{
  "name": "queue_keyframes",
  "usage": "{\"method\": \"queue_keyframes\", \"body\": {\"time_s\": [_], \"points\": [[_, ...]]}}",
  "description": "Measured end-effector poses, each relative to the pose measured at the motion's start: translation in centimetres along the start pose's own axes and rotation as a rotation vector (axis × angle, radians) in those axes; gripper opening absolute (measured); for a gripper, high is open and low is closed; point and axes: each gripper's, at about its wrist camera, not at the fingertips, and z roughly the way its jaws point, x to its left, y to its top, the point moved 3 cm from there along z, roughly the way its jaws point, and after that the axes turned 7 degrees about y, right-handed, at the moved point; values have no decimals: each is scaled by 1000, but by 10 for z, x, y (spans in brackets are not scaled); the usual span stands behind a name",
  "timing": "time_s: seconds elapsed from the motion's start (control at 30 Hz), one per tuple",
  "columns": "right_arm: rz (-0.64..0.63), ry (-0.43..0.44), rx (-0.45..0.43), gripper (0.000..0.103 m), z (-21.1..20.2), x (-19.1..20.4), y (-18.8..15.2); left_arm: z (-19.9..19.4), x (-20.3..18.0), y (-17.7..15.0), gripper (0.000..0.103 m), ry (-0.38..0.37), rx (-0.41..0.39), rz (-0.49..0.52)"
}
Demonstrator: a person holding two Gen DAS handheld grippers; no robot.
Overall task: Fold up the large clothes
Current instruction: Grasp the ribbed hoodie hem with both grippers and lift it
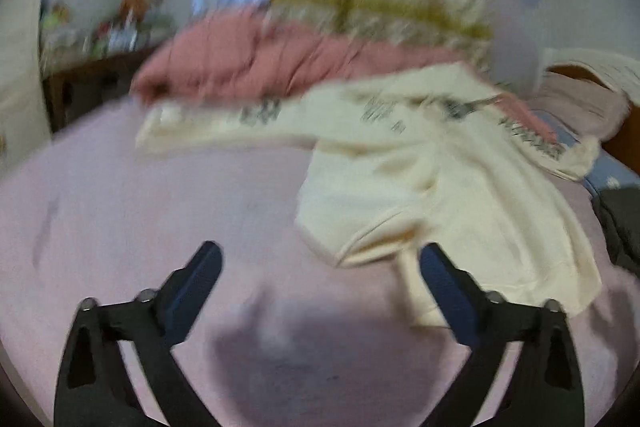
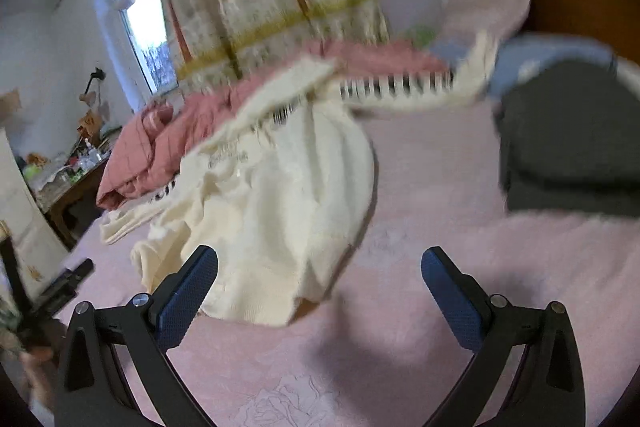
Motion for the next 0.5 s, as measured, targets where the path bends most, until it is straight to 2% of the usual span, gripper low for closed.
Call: {"method": "queue_keyframes", "body": {"time_s": [0.03, 0.07, 0.2, 0.27, 0.33, 0.37, 0.4, 0.43, 0.47, 0.5], "points": [[-8, 19, 38, 95, 10, 0, -2, 11, 8, -1, 91, -25, 50, -47], [-22, 16, 58, 95, 19, 2, -3, 21, 12, -2, 91, -51, 93, -75], [-92, -77, 129, 92, 60, 5, -6, 68, 9, -7, 91, -133, 235, -85], [-65, -48, 187, 92, 80, 2, -7, 93, 1, -15, 91, -187, 317, -108], [-34, -5, 226, 87, 98, 0, -9, 100, -8, -16, 97, -188, 310, -102], [-44, -15, 222, 85, 105, -1, -7, 100, -14, -13, 97, -195, 298, -86], [-58, -19, 215, 77, 110, 1, -6, 102, -22, -8, 97, -226, 287, -74], [-63, -9, 207, 59, 114, 3, -2, 105, -29, -5, 92, -259, 278, -71], [-59, -9, 201, 49, 115, 3, -1, 110, -35, -2, 81, -278, 278, -73], [-55, -64, 181, 10, 114, 1, 0, 114, -39, 0, 44, -286, 283, -78]]}}
